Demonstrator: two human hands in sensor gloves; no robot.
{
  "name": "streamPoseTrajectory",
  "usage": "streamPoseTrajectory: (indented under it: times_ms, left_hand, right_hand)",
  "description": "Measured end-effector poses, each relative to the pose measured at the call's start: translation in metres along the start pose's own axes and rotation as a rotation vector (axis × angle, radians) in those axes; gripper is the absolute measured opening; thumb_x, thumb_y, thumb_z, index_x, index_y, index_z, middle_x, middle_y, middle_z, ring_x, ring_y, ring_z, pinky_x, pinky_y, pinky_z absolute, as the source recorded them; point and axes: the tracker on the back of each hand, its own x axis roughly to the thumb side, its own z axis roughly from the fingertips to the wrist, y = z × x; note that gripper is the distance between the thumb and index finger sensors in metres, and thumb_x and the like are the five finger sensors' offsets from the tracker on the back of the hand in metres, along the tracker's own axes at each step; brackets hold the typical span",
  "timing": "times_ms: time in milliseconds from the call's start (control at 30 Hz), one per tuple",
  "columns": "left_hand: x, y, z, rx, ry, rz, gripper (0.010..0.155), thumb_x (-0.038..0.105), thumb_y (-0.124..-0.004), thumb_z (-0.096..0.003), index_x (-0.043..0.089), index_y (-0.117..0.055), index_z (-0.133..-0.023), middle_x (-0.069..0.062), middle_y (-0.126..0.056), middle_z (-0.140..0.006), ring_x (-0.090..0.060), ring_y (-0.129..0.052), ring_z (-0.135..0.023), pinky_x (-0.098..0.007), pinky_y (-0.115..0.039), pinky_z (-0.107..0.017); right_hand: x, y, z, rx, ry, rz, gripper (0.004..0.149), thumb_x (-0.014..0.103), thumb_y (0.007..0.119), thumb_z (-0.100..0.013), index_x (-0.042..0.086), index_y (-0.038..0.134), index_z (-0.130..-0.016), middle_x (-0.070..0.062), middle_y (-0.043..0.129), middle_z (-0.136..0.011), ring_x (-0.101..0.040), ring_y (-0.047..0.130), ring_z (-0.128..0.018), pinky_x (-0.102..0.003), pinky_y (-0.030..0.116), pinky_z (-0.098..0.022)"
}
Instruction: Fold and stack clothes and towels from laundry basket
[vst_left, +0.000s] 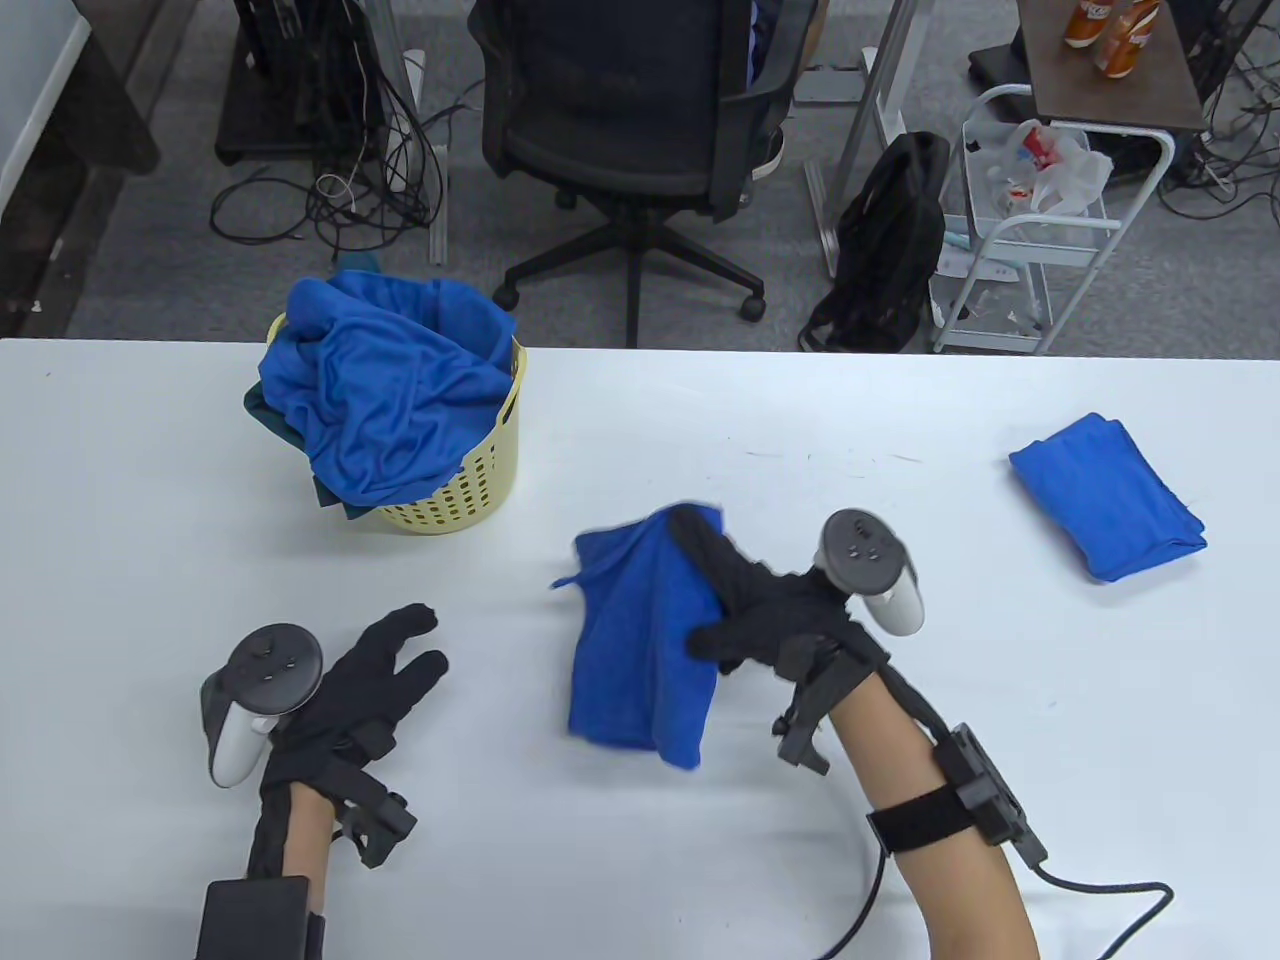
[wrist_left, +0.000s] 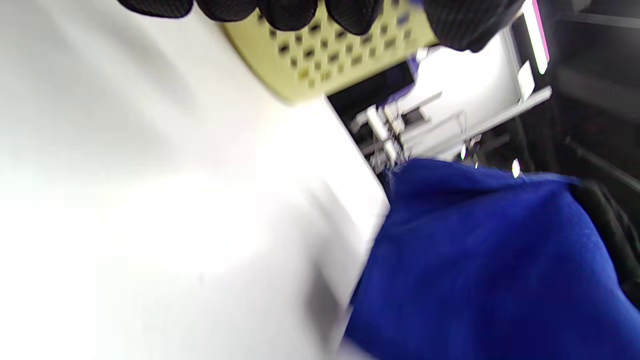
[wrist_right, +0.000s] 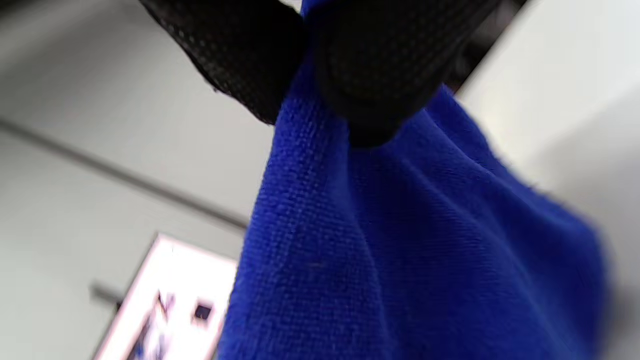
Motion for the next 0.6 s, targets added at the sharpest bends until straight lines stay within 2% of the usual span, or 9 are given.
streamPoseTrajectory:
  times_ms: [33, 100, 167, 233, 300, 367, 400, 500, 600]
  left_hand:
    - [-0.002, 0.005, 0.003, 0.024, -0.002, 0.026, 0.080, 0.059, -0.069, -0.0578, 0.017, -0.044, -0.121, -0.027, -0.042, -0.127, -0.058, -0.046, -0.111, -0.070, -0.053, -0.074]
    - [-0.006, 0.012, 0.007, 0.057, -0.005, 0.092, 0.080, 0.059, -0.068, -0.0579, 0.017, -0.044, -0.121, -0.027, -0.042, -0.128, -0.058, -0.046, -0.111, -0.070, -0.053, -0.074]
    - [-0.011, 0.013, 0.006, 0.056, 0.008, 0.114, 0.080, 0.059, -0.068, -0.0579, 0.017, -0.043, -0.121, -0.027, -0.043, -0.127, -0.058, -0.046, -0.110, -0.070, -0.053, -0.074]
    - [-0.016, 0.011, 0.004, 0.043, 0.046, 0.078, 0.080, 0.059, -0.068, -0.0579, 0.016, -0.043, -0.121, -0.027, -0.043, -0.127, -0.058, -0.046, -0.110, -0.070, -0.053, -0.074]
    - [-0.021, 0.007, 0.000, 0.031, 0.079, 0.035, 0.081, 0.060, -0.067, -0.0577, 0.016, -0.042, -0.121, -0.027, -0.043, -0.127, -0.058, -0.047, -0.110, -0.070, -0.053, -0.073]
    - [-0.025, 0.002, -0.003, 0.009, 0.105, 0.016, 0.081, 0.059, -0.067, -0.0579, 0.016, -0.042, -0.122, -0.027, -0.043, -0.127, -0.058, -0.047, -0.110, -0.070, -0.053, -0.074]
    - [-0.026, 0.000, -0.004, 0.000, 0.110, 0.014, 0.081, 0.059, -0.067, -0.0578, 0.016, -0.042, -0.122, -0.028, -0.043, -0.127, -0.059, -0.047, -0.110, -0.070, -0.053, -0.074]
    - [-0.026, -0.006, -0.007, -0.044, 0.118, 0.014, 0.082, 0.059, -0.067, -0.0579, 0.016, -0.041, -0.122, -0.028, -0.042, -0.127, -0.059, -0.046, -0.110, -0.070, -0.053, -0.074]
    - [-0.023, -0.009, -0.008, -0.054, 0.115, -0.011, 0.081, 0.059, -0.067, -0.0578, 0.017, -0.041, -0.122, -0.028, -0.042, -0.127, -0.059, -0.046, -0.110, -0.070, -0.053, -0.074]
  right_hand:
    - [0.003, -0.021, 0.002, -0.126, -0.031, -0.027, 0.097, 0.017, 0.087, -0.054, 0.015, 0.013, -0.117, -0.016, 0.009, -0.121, -0.032, 0.092, -0.063, -0.026, 0.089, -0.039]
    - [0.003, -0.081, 0.019, -0.527, -0.073, -0.059, 0.095, 0.015, 0.085, -0.054, 0.018, 0.012, -0.115, -0.014, 0.005, -0.119, -0.035, 0.090, -0.066, -0.030, 0.087, -0.042]
    - [-0.012, -0.128, 0.040, -0.764, 0.008, 0.054, 0.093, 0.016, 0.079, -0.057, 0.020, 0.005, -0.113, -0.013, -0.004, -0.115, -0.034, 0.086, -0.075, -0.035, 0.084, -0.049]
    - [-0.046, -0.165, 0.059, -0.915, 0.165, 0.080, 0.091, 0.017, 0.074, -0.060, 0.021, -0.002, -0.109, -0.012, -0.012, -0.111, -0.038, 0.076, -0.087, -0.045, 0.077, -0.060]
    - [-0.092, -0.184, 0.079, -0.952, 0.339, -0.115, 0.090, 0.020, 0.067, -0.063, 0.022, -0.012, -0.104, -0.011, -0.022, -0.106, -0.045, 0.062, -0.097, -0.054, 0.067, -0.067]
    - [-0.133, -0.187, 0.098, -1.000, 0.418, -0.340, 0.090, 0.019, 0.063, -0.066, 0.024, -0.022, -0.097, -0.010, -0.031, -0.098, -0.055, 0.046, -0.101, -0.065, 0.054, -0.071]
    - [-0.139, -0.186, 0.101, -1.018, 0.436, -0.356, 0.090, 0.019, 0.062, -0.067, 0.024, -0.022, -0.097, -0.011, -0.031, -0.098, -0.056, 0.045, -0.100, -0.066, 0.053, -0.071]
    - [-0.151, -0.178, 0.110, -1.086, 0.556, -0.281, 0.089, 0.021, 0.062, -0.067, 0.021, -0.021, -0.098, -0.022, -0.025, -0.100, -0.061, 0.049, -0.095, -0.068, 0.055, -0.066]
    - [-0.125, -0.154, 0.107, -1.101, 0.630, -0.135, 0.082, 0.025, 0.063, -0.067, 0.022, -0.008, -0.107, -0.038, 0.000, -0.108, -0.060, 0.060, -0.089, -0.066, 0.063, -0.062]
